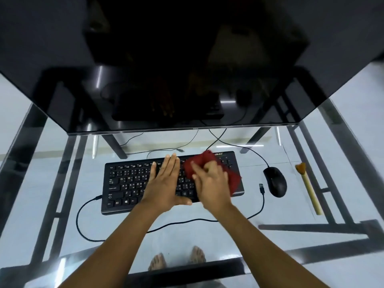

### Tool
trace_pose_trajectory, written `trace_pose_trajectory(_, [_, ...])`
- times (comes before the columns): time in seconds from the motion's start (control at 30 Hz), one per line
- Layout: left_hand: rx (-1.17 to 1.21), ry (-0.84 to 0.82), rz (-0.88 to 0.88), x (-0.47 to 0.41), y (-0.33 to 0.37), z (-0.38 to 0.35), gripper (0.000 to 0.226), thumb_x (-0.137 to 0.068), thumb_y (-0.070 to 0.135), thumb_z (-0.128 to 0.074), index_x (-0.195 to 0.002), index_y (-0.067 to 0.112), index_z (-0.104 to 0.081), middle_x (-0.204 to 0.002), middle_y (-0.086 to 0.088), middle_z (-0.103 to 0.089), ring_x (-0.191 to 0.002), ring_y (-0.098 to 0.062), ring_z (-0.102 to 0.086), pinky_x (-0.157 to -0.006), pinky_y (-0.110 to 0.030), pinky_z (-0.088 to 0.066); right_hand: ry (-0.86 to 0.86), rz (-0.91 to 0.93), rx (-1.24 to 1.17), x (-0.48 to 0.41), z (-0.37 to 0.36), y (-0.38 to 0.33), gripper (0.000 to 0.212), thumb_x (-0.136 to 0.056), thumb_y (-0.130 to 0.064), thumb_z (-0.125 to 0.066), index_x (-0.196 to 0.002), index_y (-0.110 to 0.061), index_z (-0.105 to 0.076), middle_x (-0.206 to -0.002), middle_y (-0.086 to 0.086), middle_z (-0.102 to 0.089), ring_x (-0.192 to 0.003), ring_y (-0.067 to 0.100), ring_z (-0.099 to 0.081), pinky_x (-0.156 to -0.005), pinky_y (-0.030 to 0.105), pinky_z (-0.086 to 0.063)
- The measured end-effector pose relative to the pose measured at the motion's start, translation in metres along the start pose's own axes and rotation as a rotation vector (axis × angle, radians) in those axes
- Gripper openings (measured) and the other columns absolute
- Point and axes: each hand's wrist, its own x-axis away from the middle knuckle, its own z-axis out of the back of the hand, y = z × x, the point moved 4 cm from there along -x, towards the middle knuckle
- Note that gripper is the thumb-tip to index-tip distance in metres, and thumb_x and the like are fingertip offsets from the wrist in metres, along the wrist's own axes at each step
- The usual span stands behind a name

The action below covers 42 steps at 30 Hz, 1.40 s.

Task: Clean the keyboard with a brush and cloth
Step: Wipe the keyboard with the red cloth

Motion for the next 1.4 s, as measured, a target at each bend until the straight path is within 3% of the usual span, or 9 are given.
trace_pose_trajectory(0.13, [0.01, 0.02, -0.028, 0.002, -0.003, 0.0, 0.131, -0.065, 0.075, -0.064, -0.151, 0.015, 0.014, -0.156, 0.003, 0.027, -0.142, -0.012, 0.029, -0.116, -0.045, 0.016, -0.037, 0.193, 0.016, 0.005, 0.006, 0.025, 0.042, -0.081, -0.01, -0.062, -0.121, -0.022, -0.065, -0.089, 0.009, -0.056, -0.072, 0.027, -0.056, -0.067, 0.038, -0.051])
trace_pose_trajectory(0.27, [-0.004, 0.023, -0.04, 0.003, -0.001, 0.002, 0.132, -0.064, 0.078, -0.061, -0.151, 0.014, 0.014, -0.156, 0.003, 0.028, -0.141, -0.012, 0.03, -0.114, -0.043, 0.018, 0.096, -0.3, -0.014, -0.013, 0.02, 0.077, 0.035, -0.088, -0.013, -0.059, -0.122, -0.012, -0.064, -0.101, 0.014, -0.061, -0.077, 0.03, -0.062, -0.079, 0.04, -0.055])
trace_pose_trajectory(0.33, [-0.006, 0.026, -0.035, 0.002, -0.001, 0.002, 0.132, -0.063, 0.078, -0.061, -0.151, 0.015, 0.014, -0.155, 0.004, 0.028, -0.141, -0.011, 0.03, -0.115, -0.043, 0.017, 0.131, -0.339, -0.06, -0.011, 0.009, 0.053, 0.034, -0.086, -0.015, -0.061, -0.119, -0.014, -0.066, -0.096, 0.012, -0.061, -0.075, 0.03, -0.061, -0.073, 0.035, -0.05])
trace_pose_trajectory(0.5, [-0.012, 0.029, -0.039, 0.003, -0.002, 0.002, 0.132, -0.062, 0.08, -0.061, -0.152, 0.016, 0.012, -0.156, 0.005, 0.028, -0.141, -0.009, 0.029, -0.115, -0.041, 0.017, -0.042, 0.086, -0.05, -0.005, 0.002, 0.018, 0.035, -0.085, -0.012, -0.06, -0.119, -0.016, -0.067, -0.094, 0.011, -0.06, -0.068, 0.028, -0.06, -0.067, 0.034, -0.053])
trace_pose_trajectory(0.67, [-0.008, 0.037, -0.047, 0.003, -0.003, 0.002, 0.132, -0.062, 0.08, -0.06, -0.151, 0.016, 0.013, -0.156, 0.005, 0.027, -0.141, -0.009, 0.029, -0.115, -0.041, 0.018, 0.07, -0.353, -0.051, -0.034, 0.021, 0.069, 0.029, -0.09, -0.011, -0.056, -0.117, -0.014, -0.066, -0.103, 0.017, -0.059, -0.076, 0.034, -0.062, -0.075, 0.042, -0.056])
trace_pose_trajectory(0.87, [-0.015, 0.048, -0.034, 0.002, -0.004, 0.0, 0.133, -0.06, 0.08, -0.062, -0.152, 0.016, 0.009, -0.158, 0.005, 0.022, -0.143, -0.009, 0.025, -0.117, -0.042, 0.014, -0.14, 0.175, -0.075, -0.001, -0.003, -0.005, 0.037, -0.083, -0.017, -0.064, -0.119, -0.021, -0.064, -0.095, 0.012, -0.059, -0.064, 0.031, -0.06, -0.063, 0.037, -0.056])
trace_pose_trajectory(1.07, [-0.017, 0.05, -0.035, 0.003, -0.005, -0.002, 0.133, -0.059, 0.082, -0.059, -0.152, 0.018, 0.011, -0.158, 0.006, 0.023, -0.143, -0.008, 0.025, -0.118, -0.042, 0.013, 0.04, -0.313, -0.056, -0.025, 0.025, 0.076, 0.033, -0.093, -0.015, -0.054, -0.125, -0.016, -0.061, -0.106, 0.018, -0.057, -0.069, 0.035, -0.063, -0.07, 0.041, -0.058])
trace_pose_trajectory(1.27, [-0.029, 0.061, -0.048, 0.001, -0.007, -0.002, 0.133, -0.058, 0.082, -0.06, -0.153, 0.016, 0.007, -0.158, 0.006, 0.021, -0.144, -0.009, 0.023, -0.119, -0.043, 0.012, -0.224, 0.283, -0.112, 0.035, 0.0, -0.01, 0.045, -0.077, -0.02, -0.067, -0.121, -0.028, -0.062, -0.089, -0.003, -0.056, -0.066, 0.015, -0.055, -0.059, 0.03, -0.053])
trace_pose_trajectory(1.4, [-0.027, 0.044, -0.049, 0.002, -0.008, -0.003, 0.134, -0.058, 0.084, -0.056, -0.152, 0.017, 0.012, -0.156, 0.006, 0.025, -0.143, -0.009, 0.027, -0.117, -0.041, 0.015, -0.087, 0.018, -0.148, 0.024, 0.019, 0.069, 0.04, -0.087, -0.012, -0.062, -0.125, -0.025, -0.062, -0.099, 0.001, -0.053, -0.071, 0.013, -0.057, -0.067, 0.036, -0.058])
